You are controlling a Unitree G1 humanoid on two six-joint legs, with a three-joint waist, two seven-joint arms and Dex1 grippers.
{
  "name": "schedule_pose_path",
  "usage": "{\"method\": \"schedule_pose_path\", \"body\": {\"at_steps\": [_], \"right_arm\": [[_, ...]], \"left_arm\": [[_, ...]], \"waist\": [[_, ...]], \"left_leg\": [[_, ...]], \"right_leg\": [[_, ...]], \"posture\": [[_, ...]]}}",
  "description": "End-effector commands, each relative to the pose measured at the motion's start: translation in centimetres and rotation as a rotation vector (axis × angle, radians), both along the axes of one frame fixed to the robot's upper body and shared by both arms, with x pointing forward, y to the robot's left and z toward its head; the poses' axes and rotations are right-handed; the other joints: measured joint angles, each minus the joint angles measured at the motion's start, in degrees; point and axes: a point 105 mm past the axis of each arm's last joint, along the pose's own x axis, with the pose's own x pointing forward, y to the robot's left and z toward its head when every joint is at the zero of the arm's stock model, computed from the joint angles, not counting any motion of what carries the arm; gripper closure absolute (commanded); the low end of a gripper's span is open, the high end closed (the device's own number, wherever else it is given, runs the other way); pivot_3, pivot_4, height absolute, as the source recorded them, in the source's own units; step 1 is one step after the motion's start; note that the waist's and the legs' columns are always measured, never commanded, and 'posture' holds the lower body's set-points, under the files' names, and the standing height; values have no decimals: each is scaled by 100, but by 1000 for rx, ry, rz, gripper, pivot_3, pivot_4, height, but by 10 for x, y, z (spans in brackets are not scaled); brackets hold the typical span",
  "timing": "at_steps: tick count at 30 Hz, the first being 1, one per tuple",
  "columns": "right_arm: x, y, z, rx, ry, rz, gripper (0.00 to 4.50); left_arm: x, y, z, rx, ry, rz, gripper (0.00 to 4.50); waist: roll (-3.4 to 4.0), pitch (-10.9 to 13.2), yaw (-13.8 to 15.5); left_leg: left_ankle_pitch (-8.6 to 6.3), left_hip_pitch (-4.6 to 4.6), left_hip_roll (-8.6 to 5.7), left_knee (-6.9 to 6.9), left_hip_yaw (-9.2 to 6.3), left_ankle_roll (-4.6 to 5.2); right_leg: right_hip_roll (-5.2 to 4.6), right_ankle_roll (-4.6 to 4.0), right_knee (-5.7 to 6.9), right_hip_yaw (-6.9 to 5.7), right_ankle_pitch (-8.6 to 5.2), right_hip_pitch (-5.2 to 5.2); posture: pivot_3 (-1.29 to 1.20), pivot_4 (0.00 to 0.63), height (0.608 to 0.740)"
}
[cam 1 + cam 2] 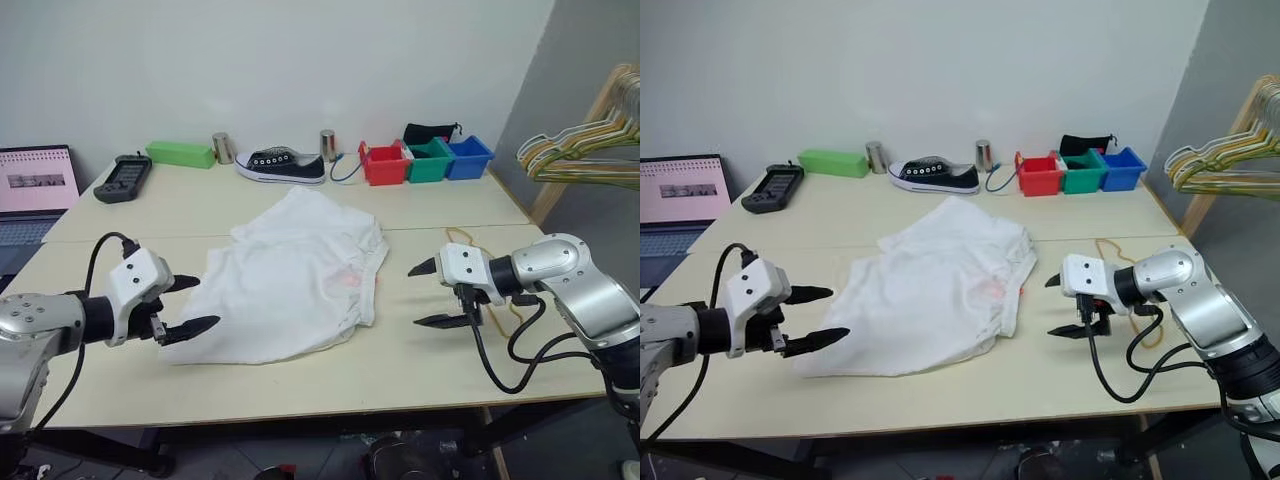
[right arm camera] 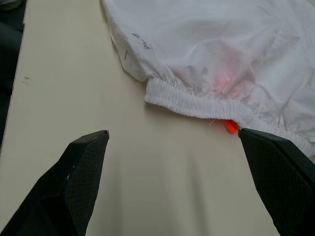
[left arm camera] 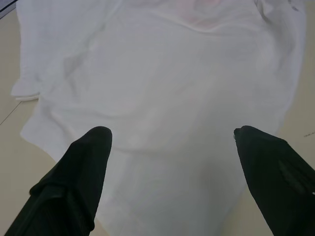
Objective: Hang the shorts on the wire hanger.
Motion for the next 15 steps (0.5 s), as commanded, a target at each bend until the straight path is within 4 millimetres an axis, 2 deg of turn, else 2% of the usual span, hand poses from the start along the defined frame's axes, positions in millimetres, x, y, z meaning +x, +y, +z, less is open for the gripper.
{"method": "schedule_pose_path", "body": {"at_steps": [1,8,15], "right_arm": [[2,2,6,-8,-39,35,40],[1,7,1,-16,-42,76,40],[5,21,6,16,-62,96,40]], "left_arm": [[-3,3,11,8,-33,-9,273],[-11,8,7,17,-17,9,273],[-22,19,6,28,-1,49,273]], "waist": [[0,0,1],[2,1,32],[4,3,134]], "left_leg": [[0,1,0,0,0,0],[0,4,0,0,1,0],[0,4,2,-3,2,0]], "right_leg": [[0,0,0,0,0,1],[-2,0,1,-1,0,4],[-1,-3,2,-1,-1,2]], "posture": [[-109,11,740],[-90,13,740],[-71,11,740]]}}
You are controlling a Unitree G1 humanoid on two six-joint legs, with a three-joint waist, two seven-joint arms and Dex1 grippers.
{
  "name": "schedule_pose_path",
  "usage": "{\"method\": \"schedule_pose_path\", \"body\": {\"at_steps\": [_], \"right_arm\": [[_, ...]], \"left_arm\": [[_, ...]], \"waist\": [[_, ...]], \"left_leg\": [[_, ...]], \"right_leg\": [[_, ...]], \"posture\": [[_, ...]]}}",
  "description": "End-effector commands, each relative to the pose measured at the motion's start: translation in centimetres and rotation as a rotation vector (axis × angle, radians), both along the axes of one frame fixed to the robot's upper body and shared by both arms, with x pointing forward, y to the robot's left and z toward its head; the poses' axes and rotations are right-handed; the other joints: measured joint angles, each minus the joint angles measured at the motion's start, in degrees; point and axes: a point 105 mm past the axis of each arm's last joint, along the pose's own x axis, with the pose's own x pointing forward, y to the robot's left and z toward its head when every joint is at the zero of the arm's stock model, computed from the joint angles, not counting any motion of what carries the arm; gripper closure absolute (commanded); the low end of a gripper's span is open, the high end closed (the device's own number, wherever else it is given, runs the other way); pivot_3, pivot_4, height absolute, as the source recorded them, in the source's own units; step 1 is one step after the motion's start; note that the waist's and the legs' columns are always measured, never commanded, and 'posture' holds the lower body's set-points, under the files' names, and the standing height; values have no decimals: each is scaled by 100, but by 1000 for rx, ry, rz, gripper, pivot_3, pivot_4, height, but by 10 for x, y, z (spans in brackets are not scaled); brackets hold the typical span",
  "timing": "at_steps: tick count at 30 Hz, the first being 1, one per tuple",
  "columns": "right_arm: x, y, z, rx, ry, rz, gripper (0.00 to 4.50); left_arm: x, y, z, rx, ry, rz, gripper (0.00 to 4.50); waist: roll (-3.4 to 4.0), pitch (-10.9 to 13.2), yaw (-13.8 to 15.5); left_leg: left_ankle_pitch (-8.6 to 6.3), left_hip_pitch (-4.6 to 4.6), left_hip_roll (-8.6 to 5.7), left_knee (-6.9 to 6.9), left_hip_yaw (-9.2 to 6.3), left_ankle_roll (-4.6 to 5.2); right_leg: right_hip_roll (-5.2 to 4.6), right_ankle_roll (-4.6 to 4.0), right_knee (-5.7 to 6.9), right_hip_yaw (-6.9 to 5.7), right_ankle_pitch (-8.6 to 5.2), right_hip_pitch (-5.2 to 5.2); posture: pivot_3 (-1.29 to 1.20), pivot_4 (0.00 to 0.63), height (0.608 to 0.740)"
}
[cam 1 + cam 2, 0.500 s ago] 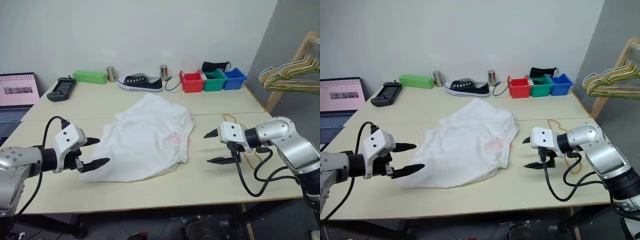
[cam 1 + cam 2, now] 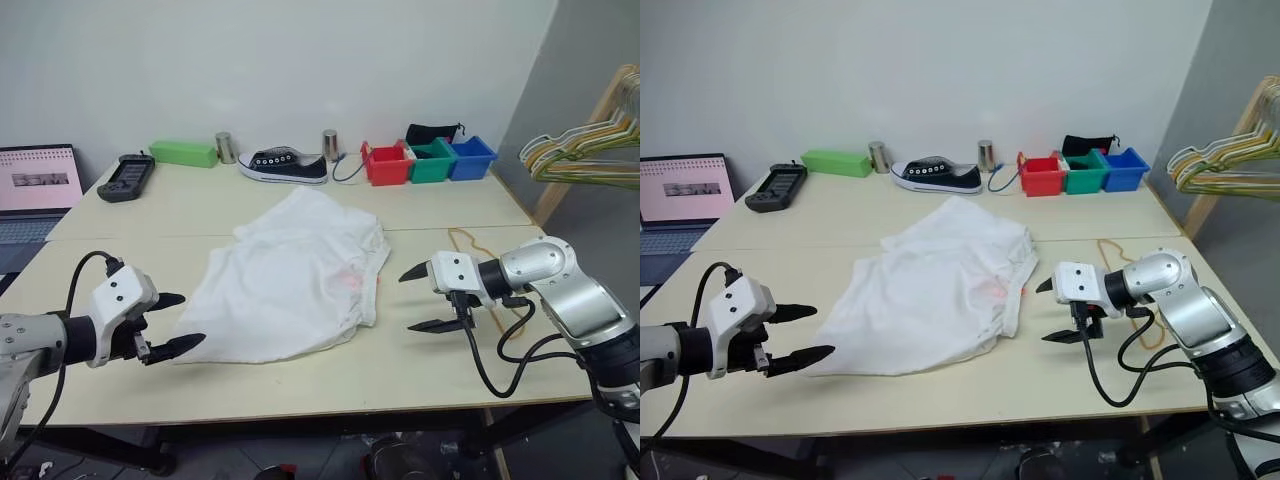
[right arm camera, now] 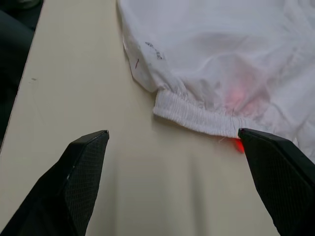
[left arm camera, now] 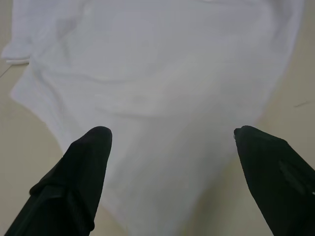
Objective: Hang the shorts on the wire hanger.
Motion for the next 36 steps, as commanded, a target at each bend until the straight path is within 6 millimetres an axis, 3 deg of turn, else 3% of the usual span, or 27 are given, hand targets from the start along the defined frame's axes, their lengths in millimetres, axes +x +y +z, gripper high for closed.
{"method": "schedule_pose_path", "body": {"at_steps": [1,8,12,23,24,31,34,36], "right_arm": [[5,9,13,13,-56,21,40],[4,24,-5,-10,-64,65,40],[7,38,-29,-48,-78,104,40],[26,57,-53,-102,-130,100,40],[27,58,-55,-112,-140,101,40],[35,60,-67,-141,-140,83,40],[38,60,-68,-144,-141,79,592],[39,59,-68,-146,-143,77,1130]], "left_arm": [[-3,6,18,19,-63,13,273],[-10,4,3,27,-20,-8,273],[-13,2,-23,89,15,-71,273],[13,-2,-71,110,18,-134,273],[17,-3,-75,112,12,-135,273],[34,0,-89,152,9,-129,273],[33,8,-97,216,26,-152,236],[32,11,-97,208,34,-148,761]], "waist": [[0,0,48],[0,0,206],[2,0,217],[-5,-6,219],[-4,-6,219],[-1,-18,203],[4,-27,195],[7,-27,189]], "left_leg": [[0,0,0,0,-1,0],[0,9,0,1,0,-1],[0,15,-1,0,0,-1],[0,15,-2,2,2,0],[1,14,-2,1,0,0],[1,12,-3,1,-5,0],[1,26,-3,2,-5,1],[1,60,-3,1,-3,0]], "right_leg": [[0,0,0,-2,0,-1],[-2,-2,-2,-3,-1,-11],[-2,-3,-2,-4,-1,-8],[0,3,3,-5,5,12],[1,34,4,-8,22,15],[6,44,5,-7,28,17],[7,45,5,-4,34,25],[7,37,4,0,30,34]], "posture": [[-69,12,740],[-64,11,740],[-67,11,740],[-87,2,740],[-95,0,740],[-109,0,740],[-114,0,740],[-114,0,740]]}}
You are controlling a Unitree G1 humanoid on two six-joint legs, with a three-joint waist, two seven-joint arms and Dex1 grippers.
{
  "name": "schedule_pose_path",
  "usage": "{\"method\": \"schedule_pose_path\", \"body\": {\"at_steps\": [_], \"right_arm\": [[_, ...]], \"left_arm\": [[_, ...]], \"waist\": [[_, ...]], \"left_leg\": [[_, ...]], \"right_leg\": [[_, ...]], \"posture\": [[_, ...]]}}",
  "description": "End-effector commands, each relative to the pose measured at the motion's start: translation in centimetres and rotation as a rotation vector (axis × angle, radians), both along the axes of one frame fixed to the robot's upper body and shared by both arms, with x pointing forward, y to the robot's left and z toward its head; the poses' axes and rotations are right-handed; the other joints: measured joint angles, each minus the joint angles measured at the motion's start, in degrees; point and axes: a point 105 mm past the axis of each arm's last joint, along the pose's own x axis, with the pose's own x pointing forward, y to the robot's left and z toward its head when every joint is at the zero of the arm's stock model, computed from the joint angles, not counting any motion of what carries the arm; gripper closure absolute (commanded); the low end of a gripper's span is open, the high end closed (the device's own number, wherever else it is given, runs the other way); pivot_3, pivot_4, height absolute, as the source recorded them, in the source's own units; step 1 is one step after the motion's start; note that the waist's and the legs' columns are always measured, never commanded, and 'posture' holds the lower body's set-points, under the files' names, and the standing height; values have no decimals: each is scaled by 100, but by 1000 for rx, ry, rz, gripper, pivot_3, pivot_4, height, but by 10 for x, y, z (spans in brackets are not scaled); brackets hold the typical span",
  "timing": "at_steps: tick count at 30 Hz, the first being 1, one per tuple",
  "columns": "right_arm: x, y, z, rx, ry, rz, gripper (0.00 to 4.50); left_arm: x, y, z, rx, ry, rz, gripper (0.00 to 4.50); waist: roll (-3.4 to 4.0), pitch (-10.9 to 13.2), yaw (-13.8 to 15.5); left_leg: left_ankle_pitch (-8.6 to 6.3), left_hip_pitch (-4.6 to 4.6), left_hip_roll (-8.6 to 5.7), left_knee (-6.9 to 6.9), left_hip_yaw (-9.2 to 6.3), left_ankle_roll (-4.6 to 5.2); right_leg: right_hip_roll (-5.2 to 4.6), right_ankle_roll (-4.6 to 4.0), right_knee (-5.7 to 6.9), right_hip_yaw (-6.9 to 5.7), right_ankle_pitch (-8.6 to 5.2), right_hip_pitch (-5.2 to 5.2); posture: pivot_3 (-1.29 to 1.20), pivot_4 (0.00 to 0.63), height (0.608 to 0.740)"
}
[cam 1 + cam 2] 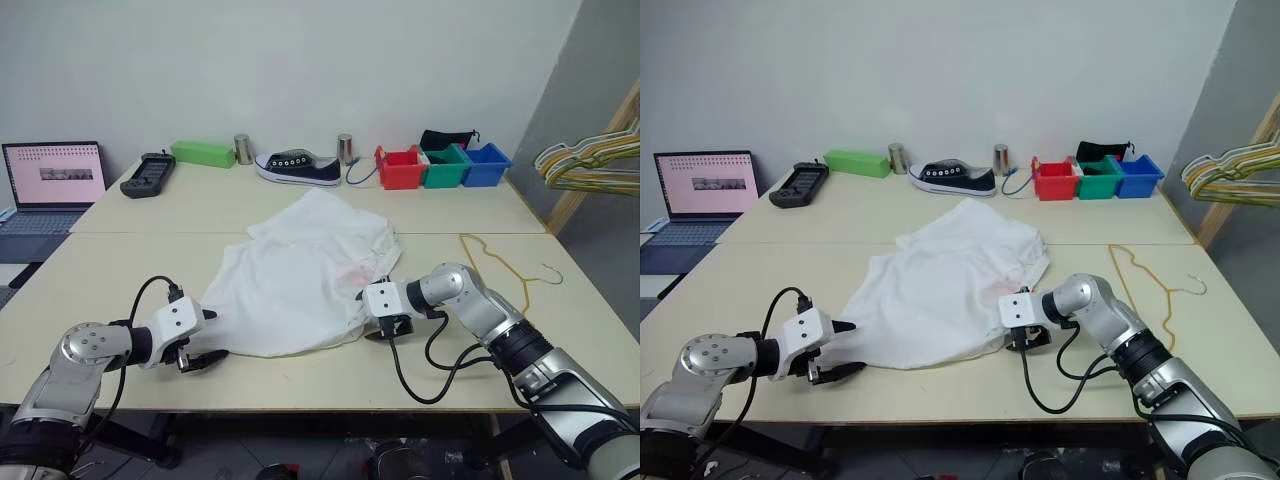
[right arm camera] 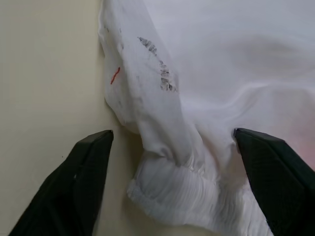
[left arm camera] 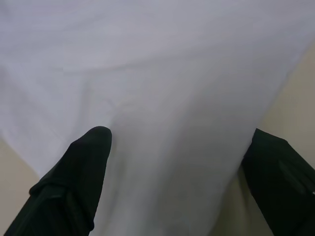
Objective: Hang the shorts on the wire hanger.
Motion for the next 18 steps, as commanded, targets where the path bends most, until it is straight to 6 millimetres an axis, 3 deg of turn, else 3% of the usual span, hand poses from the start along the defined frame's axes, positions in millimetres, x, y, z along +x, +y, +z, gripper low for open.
{"method": "schedule_pose_path", "body": {"at_steps": [1,4,13,15,18], "right_arm": [[8,-1,12,2,-49,5,1306],[14,-4,12,3,-62,-22,2038],[15,-3,15,25,-55,-33,4209],[15,-3,16,30,-50,-35,4500],[13,-5,18,28,-47,-25,4500]], "left_arm": [[-5,13,-11,51,42,22,926],[-6,14,-11,49,42,17,1595],[1,11,-6,38,16,12,3468],[1,12,-4,41,14,12,3801],[0,11,2,31,12,2,4442]], "waist": [[0,0,-7],[0,0,-21],[1,0,-29],[1,1,-24],[0,1,-17]], "left_leg": [[0,25,0,-1,1,0],[-2,66,3,-5,-1,-3],[-1,71,3,-16,-6,-2],[-1,70,3,-16,-6,-2],[-1,69,2,-16,-5,-1]], "right_leg": [[0,-28,-1,2,-16,24],[-2,-40,-2,0,-22,60],[-5,-40,-2,-1,-22,60],[-5,-40,-2,-1,-22,60],[-5,-40,-2,-1,-22,60]], "posture": [[-117,0,740],[-116,0,740],[-118,5,740],[-118,6,740],[-116,7,740]]}}
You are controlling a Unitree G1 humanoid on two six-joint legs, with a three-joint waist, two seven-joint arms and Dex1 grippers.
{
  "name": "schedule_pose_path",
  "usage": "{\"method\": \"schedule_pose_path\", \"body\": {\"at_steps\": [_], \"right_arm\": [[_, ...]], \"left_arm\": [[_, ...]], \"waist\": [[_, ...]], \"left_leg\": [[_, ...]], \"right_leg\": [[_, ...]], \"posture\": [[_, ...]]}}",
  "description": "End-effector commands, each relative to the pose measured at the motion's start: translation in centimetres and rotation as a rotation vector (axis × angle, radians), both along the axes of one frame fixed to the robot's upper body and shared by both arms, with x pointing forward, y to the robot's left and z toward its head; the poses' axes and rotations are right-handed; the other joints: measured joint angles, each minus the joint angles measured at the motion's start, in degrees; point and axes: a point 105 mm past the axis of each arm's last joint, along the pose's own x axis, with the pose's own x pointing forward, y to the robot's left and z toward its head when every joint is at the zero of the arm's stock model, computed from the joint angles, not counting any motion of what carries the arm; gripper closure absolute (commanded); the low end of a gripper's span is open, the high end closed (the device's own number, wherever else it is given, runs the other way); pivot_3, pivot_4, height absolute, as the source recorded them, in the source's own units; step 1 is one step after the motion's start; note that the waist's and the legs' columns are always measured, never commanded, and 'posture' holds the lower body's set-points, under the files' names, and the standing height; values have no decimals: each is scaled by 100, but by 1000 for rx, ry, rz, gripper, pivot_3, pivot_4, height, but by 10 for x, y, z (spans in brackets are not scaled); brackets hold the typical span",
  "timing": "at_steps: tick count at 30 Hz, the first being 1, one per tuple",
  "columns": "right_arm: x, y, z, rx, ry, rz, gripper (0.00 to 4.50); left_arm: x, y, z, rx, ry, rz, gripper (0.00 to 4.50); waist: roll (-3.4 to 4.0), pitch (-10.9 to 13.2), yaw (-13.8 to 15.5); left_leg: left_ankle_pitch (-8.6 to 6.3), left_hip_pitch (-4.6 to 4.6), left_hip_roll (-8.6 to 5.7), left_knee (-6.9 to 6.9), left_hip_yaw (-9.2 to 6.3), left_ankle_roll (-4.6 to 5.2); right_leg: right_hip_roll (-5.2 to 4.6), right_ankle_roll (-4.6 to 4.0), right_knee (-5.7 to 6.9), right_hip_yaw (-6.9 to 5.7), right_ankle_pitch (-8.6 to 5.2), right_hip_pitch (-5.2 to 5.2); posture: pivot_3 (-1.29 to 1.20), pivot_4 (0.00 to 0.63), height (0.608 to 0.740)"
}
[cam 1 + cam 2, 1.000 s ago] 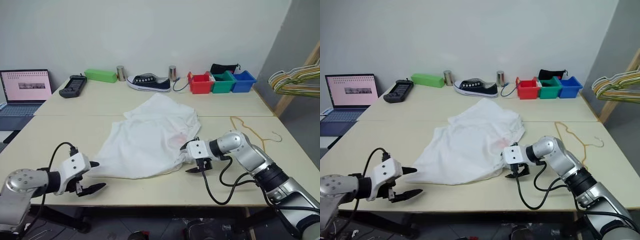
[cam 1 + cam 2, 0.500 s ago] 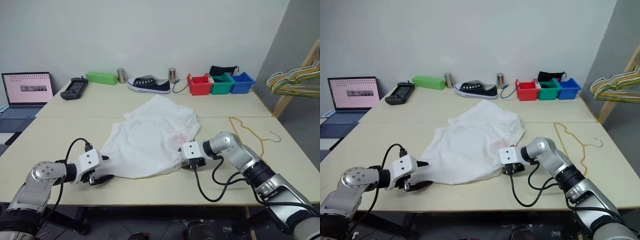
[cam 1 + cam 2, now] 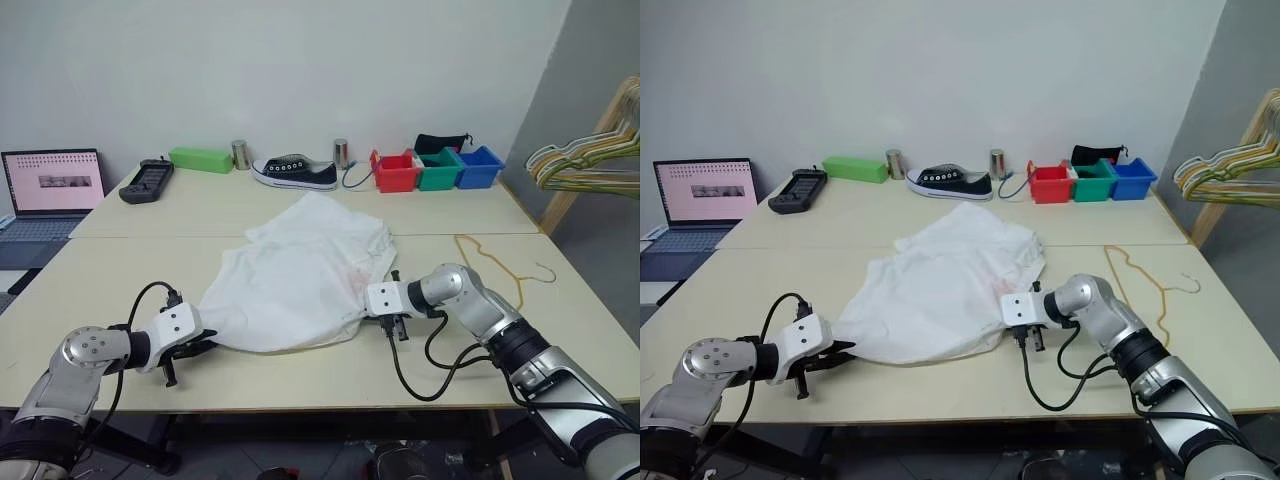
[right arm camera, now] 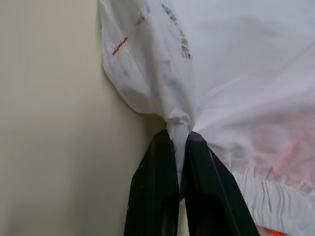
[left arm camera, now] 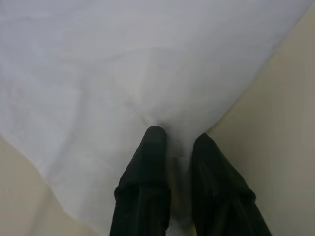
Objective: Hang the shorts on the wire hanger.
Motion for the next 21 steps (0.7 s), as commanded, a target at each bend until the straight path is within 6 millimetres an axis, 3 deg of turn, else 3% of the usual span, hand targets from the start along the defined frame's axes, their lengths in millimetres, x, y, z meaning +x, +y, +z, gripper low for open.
{"method": "schedule_pose_path", "body": {"at_steps": [1,5,10,13,16,17,19,20,21], "right_arm": [[5,-1,23,27,-50,21,4500],[-11,-8,30,24,3,75,4500],[-74,-48,40,-77,233,227,4500],[-113,-68,52,-125,409,299,4500],[-127,-74,60,-127,510,289,4500],[-128,-74,62,-119,538,278,4500],[-106,-64,64,-63,535,213,4500],[-86,-55,66,-18,503,161,4500],[-54,-44,70,45,432,73,4500]], "left_arm": [[0,0,15,10,-8,-18,4442],[-11,-9,27,22,26,-78,4442],[-91,-59,68,-97,344,-346,4442],[-120,-73,88,-146,498,-405,4442],[-141,-79,102,-183,627,-465,4442],[-142,-78,103,-176,650,-478,4442],[-115,-59,92,-75,580,-439,4442],[-95,-48,85,-23,513,-405,4442],[-61,-34,80,28,401,-332,4442]], "waist": [[-1,0,6],[-1,1,12],[-15,12,37],[17,42,114],[41,62,144],[36,65,129],[35,67,99],[36,71,68],[40,71,20]], "left_leg": [[0,-1,0,0,0,0],[0,-38,0,0,3,1],[-23,-52,10,-19,3,-30],[-53,-42,11,-18,-1,-48],[-61,-21,4,-19,4,-46],[-62,-12,10,-21,3,-46],[-66,7,15,-20,2,-51],[-67,16,13,-19,0,-53],[-85,31,9,-18,-3,-82]], "right_leg": [[0,0,0,0,0,0],[0,-3,-1,1,-3,-6],[-3,8,-4,-4,-33,-15],[-15,11,-1,-14,-90,1],[-14,-28,1,-15,-119,6],[-9,-33,0,-19,-121,2],[-8,-43,1,-25,-127,-4],[-7,-43,1,-25,-128,0],[-7,-43,-1,-24,-128,10]], "posture": [[-116,7,740],[-116,7,740],[-86,17,740],[-86,17,740],[-86,17,740],[-86,17,740],[-92,15,740],[-101,10,740],[-113,4,740]]}}
